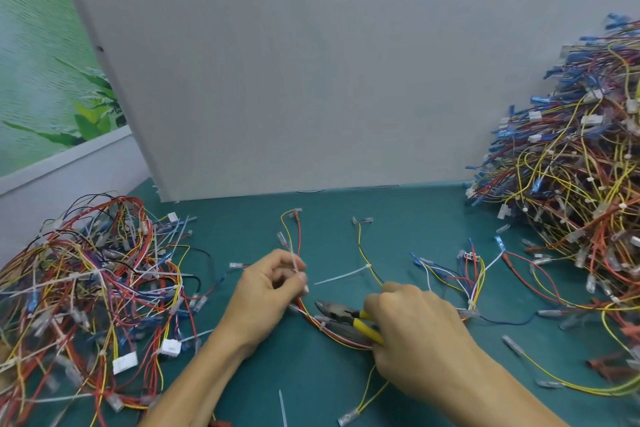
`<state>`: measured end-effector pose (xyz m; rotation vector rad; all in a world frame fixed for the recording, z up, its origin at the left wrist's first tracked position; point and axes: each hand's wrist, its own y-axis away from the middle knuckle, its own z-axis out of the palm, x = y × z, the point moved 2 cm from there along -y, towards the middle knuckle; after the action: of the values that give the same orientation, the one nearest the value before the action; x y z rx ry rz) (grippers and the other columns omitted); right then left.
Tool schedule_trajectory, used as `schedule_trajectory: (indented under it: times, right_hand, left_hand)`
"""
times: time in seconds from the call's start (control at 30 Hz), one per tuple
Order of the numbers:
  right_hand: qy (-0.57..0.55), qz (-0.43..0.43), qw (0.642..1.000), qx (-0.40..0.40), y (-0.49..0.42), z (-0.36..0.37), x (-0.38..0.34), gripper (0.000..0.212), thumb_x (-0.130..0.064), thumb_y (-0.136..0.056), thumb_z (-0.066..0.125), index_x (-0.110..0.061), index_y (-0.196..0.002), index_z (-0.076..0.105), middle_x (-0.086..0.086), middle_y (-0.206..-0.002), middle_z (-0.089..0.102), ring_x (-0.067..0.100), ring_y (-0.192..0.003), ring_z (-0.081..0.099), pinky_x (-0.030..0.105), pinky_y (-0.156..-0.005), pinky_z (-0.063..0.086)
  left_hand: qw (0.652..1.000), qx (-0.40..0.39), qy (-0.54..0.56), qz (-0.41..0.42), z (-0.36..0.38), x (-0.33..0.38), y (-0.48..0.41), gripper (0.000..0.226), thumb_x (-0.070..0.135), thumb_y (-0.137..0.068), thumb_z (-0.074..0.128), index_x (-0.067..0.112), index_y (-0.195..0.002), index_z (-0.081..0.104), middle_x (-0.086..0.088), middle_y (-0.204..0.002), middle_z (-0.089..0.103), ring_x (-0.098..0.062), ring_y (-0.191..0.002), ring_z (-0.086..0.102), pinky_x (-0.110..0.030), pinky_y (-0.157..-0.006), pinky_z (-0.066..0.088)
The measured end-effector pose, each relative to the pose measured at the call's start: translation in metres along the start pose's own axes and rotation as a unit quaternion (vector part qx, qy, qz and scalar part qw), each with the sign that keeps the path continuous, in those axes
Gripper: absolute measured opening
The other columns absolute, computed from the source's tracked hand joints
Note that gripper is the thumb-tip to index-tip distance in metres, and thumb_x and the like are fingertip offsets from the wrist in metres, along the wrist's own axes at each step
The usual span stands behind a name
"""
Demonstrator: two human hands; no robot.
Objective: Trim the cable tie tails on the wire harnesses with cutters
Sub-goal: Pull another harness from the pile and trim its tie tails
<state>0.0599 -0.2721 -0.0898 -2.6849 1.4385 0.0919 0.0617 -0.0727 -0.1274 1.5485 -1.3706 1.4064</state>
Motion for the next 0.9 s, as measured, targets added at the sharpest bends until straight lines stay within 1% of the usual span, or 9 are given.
schedule_trajectory:
  times: [0.1,0.2,0.3,0.37,0.47,0.6,0.7,0.8,0.9]
  right_hand:
    - [-0.051,-0.01,0.998,0.022,0.0,0.011,-0.007,0.015,-0.036,-0.089,0.048,-0.026,-0.088,0.037,-0.004,-0.091,0.04,0.03,-0.094,0.052,0.034,-0.062,0.028]
    - [-0.066,-0.01,0.998,0.012,-0.002,0.018,-0.009,0.016,-0.037,-0.088,0.05,-0.024,-0.093,0.042,-0.004,-0.102,0.052,0.028,-0.101,0.054,0.034,-0.065,0.031]
    - [-0.062,0.008,0.998,0.001,-0.004,0.018,0.0,0.019,-0.028,-0.083,0.051,-0.022,-0.1,0.048,-0.001,-0.102,0.059,0.03,-0.098,0.055,0.034,-0.064,0.034]
    - [-0.069,0.015,0.997,-0.011,-0.006,0.015,0.006,0.022,-0.025,-0.079,0.052,-0.023,-0.101,0.05,0.001,-0.097,0.06,0.03,-0.092,0.055,0.033,-0.064,0.037]
    - [-0.07,0.011,0.997,-0.04,-0.007,0.007,0.015,0.02,-0.03,-0.079,0.054,-0.024,-0.098,0.053,0.0,-0.089,0.055,0.028,-0.083,0.051,0.031,-0.064,0.038]
    - [-0.058,-0.001,0.992,-0.111,-0.005,-0.005,0.029,0.021,-0.03,-0.076,0.059,-0.026,-0.096,0.059,-0.004,-0.081,0.05,0.025,-0.084,0.055,0.029,-0.058,0.039]
    - [-0.066,-0.003,0.987,-0.147,-0.004,-0.012,0.037,0.018,-0.033,-0.073,0.061,-0.023,-0.088,0.059,-0.004,-0.076,0.053,0.021,-0.074,0.055,0.027,-0.052,0.038]
    - [-0.084,0.002,0.989,-0.118,-0.008,-0.015,0.04,0.017,-0.033,-0.074,0.057,-0.018,-0.081,0.057,-0.001,-0.071,0.052,0.016,-0.067,0.049,0.029,-0.053,0.037]
    - [-0.073,0.028,0.996,-0.036,-0.01,-0.011,0.032,0.007,-0.029,-0.076,0.053,-0.023,-0.078,0.053,-0.002,-0.072,0.051,0.023,-0.073,0.051,0.03,-0.054,0.035]
  left_hand:
    - [0.993,0.095,0.046,-0.059,-0.006,-0.005,-0.008,0.021,-0.007,-0.087,0.04,0.01,-0.08,0.048,-0.005,-0.056,0.061,-0.017,-0.053,0.057,-0.024,-0.047,0.041]
    - [0.979,0.161,0.052,-0.113,-0.013,-0.009,-0.011,0.026,-0.006,-0.087,0.03,0.008,-0.078,0.05,-0.007,-0.056,0.059,-0.019,-0.047,0.054,-0.025,-0.04,0.037]
    - [0.972,0.194,-0.086,-0.101,-0.025,-0.007,-0.012,0.029,0.002,-0.088,0.036,0.011,-0.07,0.057,-0.004,-0.066,0.06,-0.022,-0.058,0.046,-0.03,-0.056,0.038]
    - [0.955,0.17,-0.239,-0.043,-0.027,0.002,-0.01,0.027,0.006,-0.089,0.042,0.014,-0.067,0.056,0.0,-0.069,0.058,-0.022,-0.068,0.048,-0.031,-0.061,0.033]
    - [0.942,0.105,-0.313,0.062,-0.02,0.01,-0.006,0.019,0.005,-0.083,0.053,0.016,-0.068,0.048,0.002,-0.074,0.052,-0.015,-0.07,0.048,-0.021,-0.061,0.031]
    - [0.911,0.012,-0.408,0.067,-0.014,0.004,-0.003,0.021,0.018,-0.078,0.064,0.02,-0.076,0.043,0.007,-0.082,0.054,-0.017,-0.079,0.051,-0.032,-0.073,0.043]
    - [0.904,-0.009,-0.42,0.079,-0.013,0.003,-0.002,0.016,0.024,-0.084,0.066,0.021,-0.088,0.051,0.013,-0.086,0.06,-0.016,-0.087,0.057,-0.033,-0.078,0.045]
    - [0.884,-0.022,-0.457,0.102,-0.011,0.007,-0.001,0.013,0.029,-0.09,0.06,0.028,-0.103,0.065,0.012,-0.095,0.063,-0.015,-0.096,0.06,-0.033,-0.082,0.048]
    - [0.86,-0.014,-0.482,0.166,-0.009,0.015,0.002,0.015,0.026,-0.091,0.059,0.03,-0.099,0.071,0.012,-0.1,0.063,-0.017,-0.093,0.062,-0.035,-0.074,0.051]
